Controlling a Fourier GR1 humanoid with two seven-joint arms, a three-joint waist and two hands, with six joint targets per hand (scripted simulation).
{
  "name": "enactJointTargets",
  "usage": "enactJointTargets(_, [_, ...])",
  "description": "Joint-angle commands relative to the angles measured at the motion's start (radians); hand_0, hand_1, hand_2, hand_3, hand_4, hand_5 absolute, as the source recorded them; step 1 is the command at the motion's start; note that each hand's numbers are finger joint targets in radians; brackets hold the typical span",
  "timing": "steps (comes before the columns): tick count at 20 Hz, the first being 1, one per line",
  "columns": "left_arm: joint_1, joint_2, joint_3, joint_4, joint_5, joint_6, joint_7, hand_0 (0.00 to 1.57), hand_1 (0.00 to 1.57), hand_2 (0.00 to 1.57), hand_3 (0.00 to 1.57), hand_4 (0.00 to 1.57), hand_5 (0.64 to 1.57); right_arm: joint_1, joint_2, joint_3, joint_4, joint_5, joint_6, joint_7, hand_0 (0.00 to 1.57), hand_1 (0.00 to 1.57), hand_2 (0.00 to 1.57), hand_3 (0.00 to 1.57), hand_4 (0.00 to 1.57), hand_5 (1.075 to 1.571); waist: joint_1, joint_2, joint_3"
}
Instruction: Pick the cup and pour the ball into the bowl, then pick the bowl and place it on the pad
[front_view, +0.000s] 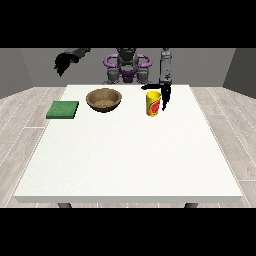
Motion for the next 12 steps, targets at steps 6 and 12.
enactJointTargets(6, [-0.127, 0.031, 0.091, 0.263, 0.029, 0.036, -0.148, 0.00, 0.00, 0.00, 0.00, 0.89, 1.555, 0.007, -0.028, -0.016, 0.022, -0.021, 0.061, -0.052, 0.00, 0.00, 0.00, 0.00, 0.67, 1.566, -0.054, 0.047, -0.0003])
enactJointTargets(12, [-0.107, 0.045, 0.076, 0.330, -0.081, 0.212, -0.278, 1.26, 1.26, 1.57, 1.57, 1.33, 1.483, -0.090, -0.165, -0.129, -0.007, -0.183, 0.136, 0.057, 0.00, 0.00, 0.00, 0.07, 0.64, 1.568, -0.126, 0.121, -0.0004])
